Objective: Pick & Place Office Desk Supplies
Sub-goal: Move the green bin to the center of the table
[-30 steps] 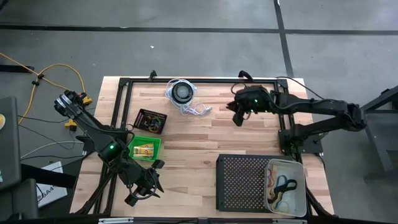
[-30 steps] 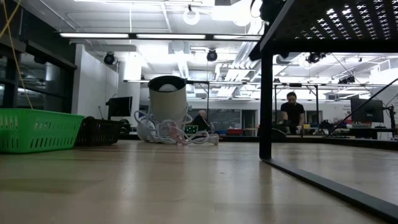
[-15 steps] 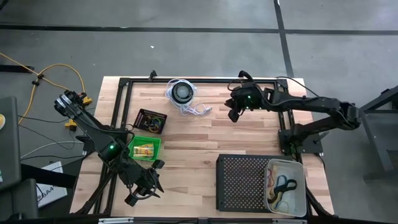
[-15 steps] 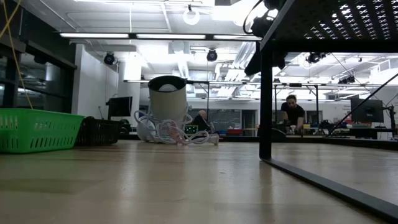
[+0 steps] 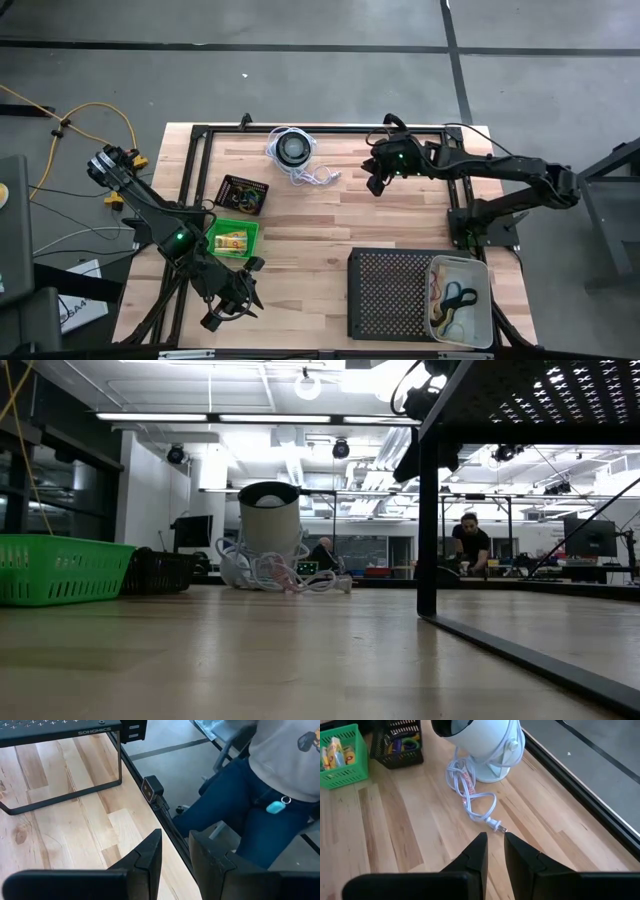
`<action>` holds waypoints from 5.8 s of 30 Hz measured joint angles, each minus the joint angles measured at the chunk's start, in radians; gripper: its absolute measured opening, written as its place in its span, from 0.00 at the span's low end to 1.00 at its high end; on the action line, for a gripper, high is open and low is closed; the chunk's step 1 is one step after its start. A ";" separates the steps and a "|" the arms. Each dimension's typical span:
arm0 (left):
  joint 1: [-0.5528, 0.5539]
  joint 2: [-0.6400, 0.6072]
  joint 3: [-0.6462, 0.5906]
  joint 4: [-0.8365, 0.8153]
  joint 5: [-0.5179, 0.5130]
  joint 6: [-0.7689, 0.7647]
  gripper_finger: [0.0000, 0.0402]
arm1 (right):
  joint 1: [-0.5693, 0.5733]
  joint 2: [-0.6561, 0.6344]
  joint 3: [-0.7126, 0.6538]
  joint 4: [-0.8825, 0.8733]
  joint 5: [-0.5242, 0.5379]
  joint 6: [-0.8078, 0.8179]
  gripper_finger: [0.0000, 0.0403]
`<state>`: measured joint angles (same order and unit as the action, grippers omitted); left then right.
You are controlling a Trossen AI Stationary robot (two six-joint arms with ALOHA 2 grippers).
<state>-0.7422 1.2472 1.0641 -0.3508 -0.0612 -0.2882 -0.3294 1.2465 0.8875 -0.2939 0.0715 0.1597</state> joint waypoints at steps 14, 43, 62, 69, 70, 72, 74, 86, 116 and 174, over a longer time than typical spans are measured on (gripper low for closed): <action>0.000 0.000 0.000 0.000 0.000 -0.014 0.23 | 0.000 0.000 0.000 0.000 0.000 0.001 0.13; 0.176 0.000 -0.001 -0.443 -0.183 -0.287 0.23 | 0.000 0.000 0.000 0.000 0.000 0.002 0.13; 0.058 0.000 -0.135 -0.653 -0.269 -0.608 0.23 | 0.000 -0.001 0.000 -0.001 0.000 0.002 0.13; -0.016 0.000 -0.226 -0.666 -0.290 -0.604 0.23 | 0.000 -0.001 0.000 0.000 0.000 0.002 0.13; -0.023 0.000 -0.238 -0.667 -0.290 -0.604 0.23 | 0.000 -0.001 0.000 0.000 0.000 0.002 0.13; -0.034 0.000 -0.255 -0.667 -0.290 -0.605 0.23 | 0.000 -0.001 0.000 0.000 0.000 0.002 0.13; -0.042 0.000 -0.264 -0.666 -0.291 -0.603 0.23 | 0.000 -0.001 0.000 0.000 0.000 0.002 0.13; -0.055 0.000 -0.288 -0.640 -0.273 -0.602 0.23 | 0.000 -0.001 0.000 -0.001 0.000 0.002 0.13; -0.026 -0.059 -0.292 -0.654 -0.247 -0.547 0.23 | 0.000 -0.001 0.000 -0.001 0.000 0.002 0.13; -0.026 0.066 -0.368 -0.502 -0.150 -0.543 0.20 | 0.000 -0.001 0.000 -0.001 0.000 0.001 0.13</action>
<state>-0.7677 1.3132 0.6964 -0.8524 -0.2115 -0.8313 -0.3294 1.2457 0.8873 -0.2946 0.0711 0.1610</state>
